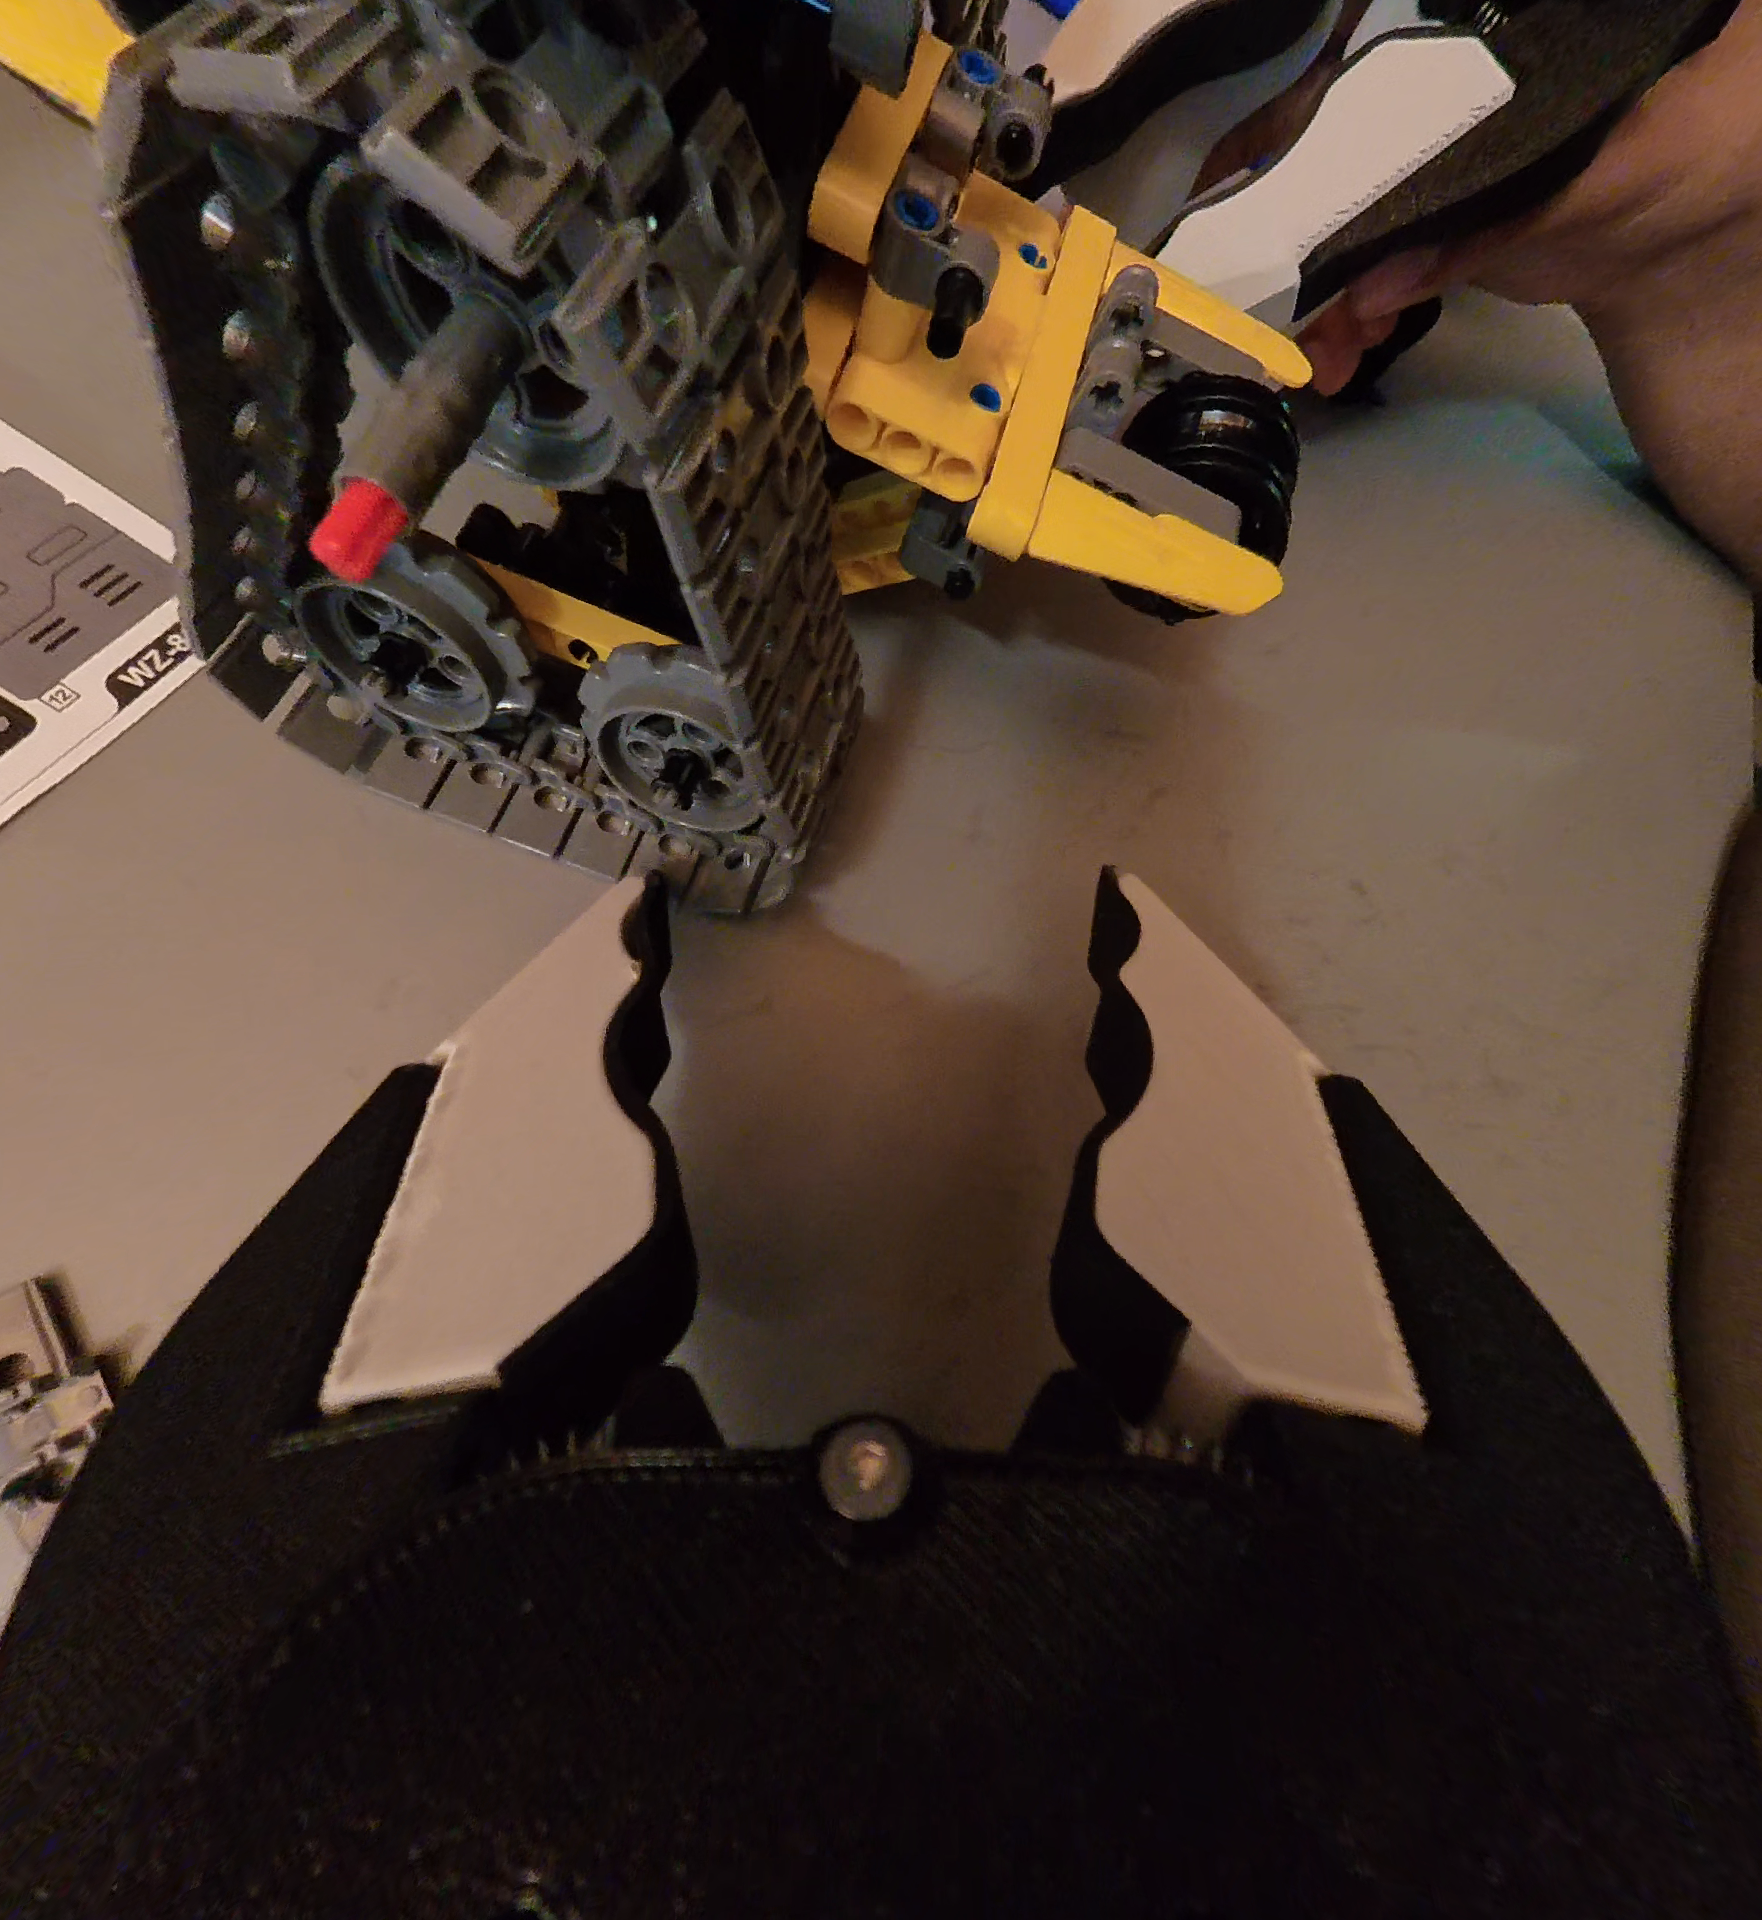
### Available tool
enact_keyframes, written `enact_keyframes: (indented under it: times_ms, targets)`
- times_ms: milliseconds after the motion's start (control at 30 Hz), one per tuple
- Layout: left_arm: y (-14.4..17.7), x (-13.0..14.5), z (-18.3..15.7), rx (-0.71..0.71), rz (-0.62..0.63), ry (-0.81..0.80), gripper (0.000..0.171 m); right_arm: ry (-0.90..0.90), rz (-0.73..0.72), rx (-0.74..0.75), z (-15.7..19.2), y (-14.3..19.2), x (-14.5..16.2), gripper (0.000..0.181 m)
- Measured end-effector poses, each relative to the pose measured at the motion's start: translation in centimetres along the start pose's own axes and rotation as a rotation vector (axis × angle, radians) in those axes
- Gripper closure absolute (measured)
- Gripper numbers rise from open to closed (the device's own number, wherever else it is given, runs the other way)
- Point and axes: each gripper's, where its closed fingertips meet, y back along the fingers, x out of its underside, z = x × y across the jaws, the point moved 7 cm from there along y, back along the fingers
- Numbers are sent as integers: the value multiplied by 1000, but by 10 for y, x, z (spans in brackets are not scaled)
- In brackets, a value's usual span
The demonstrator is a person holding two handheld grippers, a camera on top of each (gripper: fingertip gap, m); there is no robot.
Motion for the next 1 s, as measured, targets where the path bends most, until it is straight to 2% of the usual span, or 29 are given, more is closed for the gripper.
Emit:
enact_keyframes:
  times_ms: [300, 533, 800, 1000]
  targets:
    - [0, 1, 3, 0, 6, 41, 87, 17, 23, -15, 3, -2, 2, 139]
    - [-3, -2, -4, 57, -11, 71, 72, 20, 61, -61, 6, -3, 6, 138]
    - [-6, -1, -12, 85, -3, 59, 60, -152, 5, -102, -12, 4, 6, 137]
    - [-4, -2, -11, 126, -24, 100, 59, -274, -20, -134, -24, 5, 7, 133]
